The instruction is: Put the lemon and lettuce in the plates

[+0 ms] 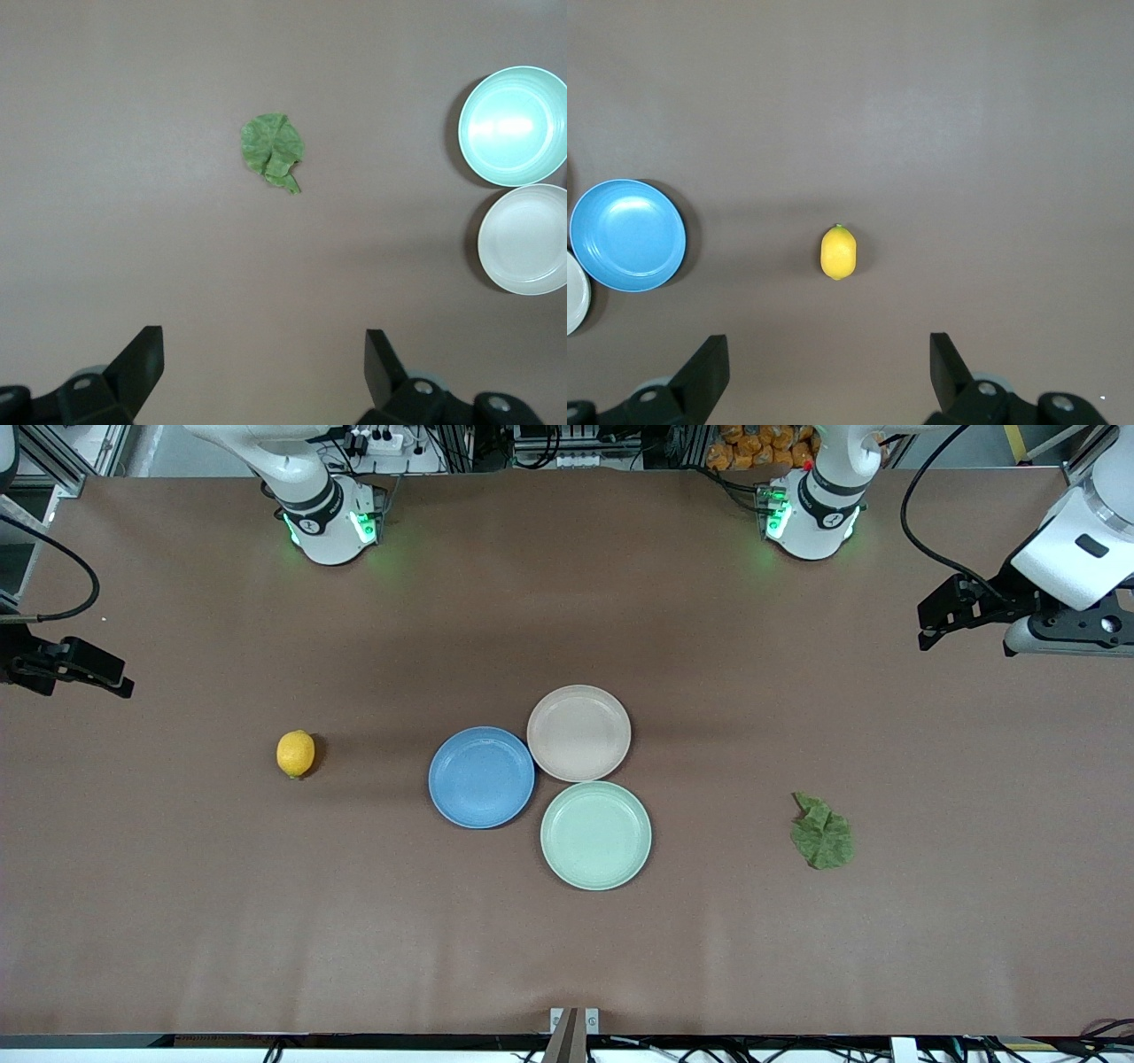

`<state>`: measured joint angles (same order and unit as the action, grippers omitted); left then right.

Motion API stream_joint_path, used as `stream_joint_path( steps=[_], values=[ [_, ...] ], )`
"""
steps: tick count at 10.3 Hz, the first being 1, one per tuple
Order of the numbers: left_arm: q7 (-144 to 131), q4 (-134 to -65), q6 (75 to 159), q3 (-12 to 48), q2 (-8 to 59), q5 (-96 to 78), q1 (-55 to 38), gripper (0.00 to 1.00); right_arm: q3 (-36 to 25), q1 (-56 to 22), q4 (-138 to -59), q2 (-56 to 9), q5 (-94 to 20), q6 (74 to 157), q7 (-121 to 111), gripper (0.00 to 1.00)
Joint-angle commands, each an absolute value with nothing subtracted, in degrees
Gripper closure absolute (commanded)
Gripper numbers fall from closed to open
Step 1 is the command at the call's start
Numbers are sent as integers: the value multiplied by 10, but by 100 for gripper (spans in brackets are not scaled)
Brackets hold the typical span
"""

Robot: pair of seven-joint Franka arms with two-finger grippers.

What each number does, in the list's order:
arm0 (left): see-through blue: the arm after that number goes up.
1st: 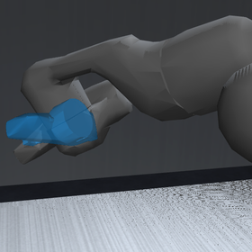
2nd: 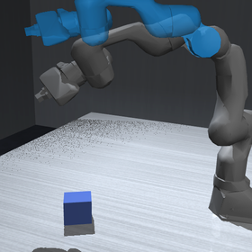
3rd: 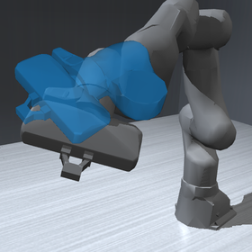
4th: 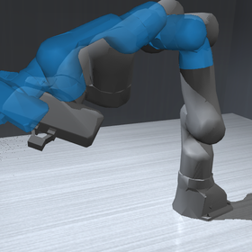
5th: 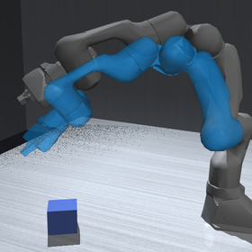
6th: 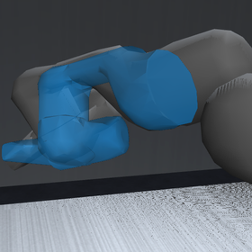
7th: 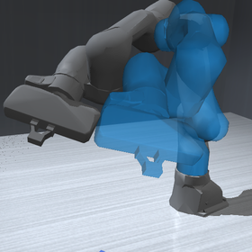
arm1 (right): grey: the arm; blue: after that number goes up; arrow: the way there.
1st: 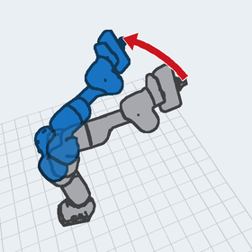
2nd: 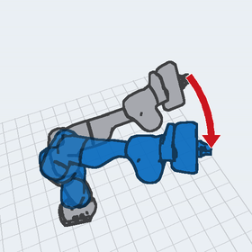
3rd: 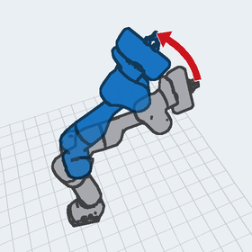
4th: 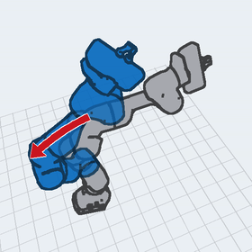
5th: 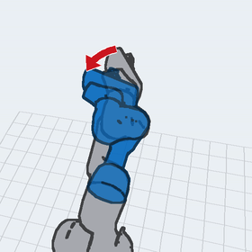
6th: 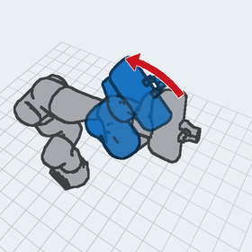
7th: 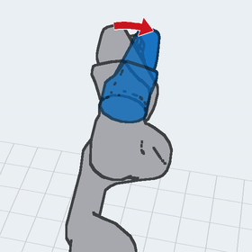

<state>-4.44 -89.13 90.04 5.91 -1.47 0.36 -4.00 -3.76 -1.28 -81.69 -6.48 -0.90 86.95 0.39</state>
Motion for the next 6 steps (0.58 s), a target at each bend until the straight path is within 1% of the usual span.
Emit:
stream_joint_path(
  steps=[1,6],
  values=[
    [-45,-889,896,63,-23,-8,-37,0,-37,-13,-817,-64,-11,871,-2,0],
    [-53,-890,896,63,-16,-6,-38,0,-37,-14,-817,-64,-10,871,-2,0]
  ],
)
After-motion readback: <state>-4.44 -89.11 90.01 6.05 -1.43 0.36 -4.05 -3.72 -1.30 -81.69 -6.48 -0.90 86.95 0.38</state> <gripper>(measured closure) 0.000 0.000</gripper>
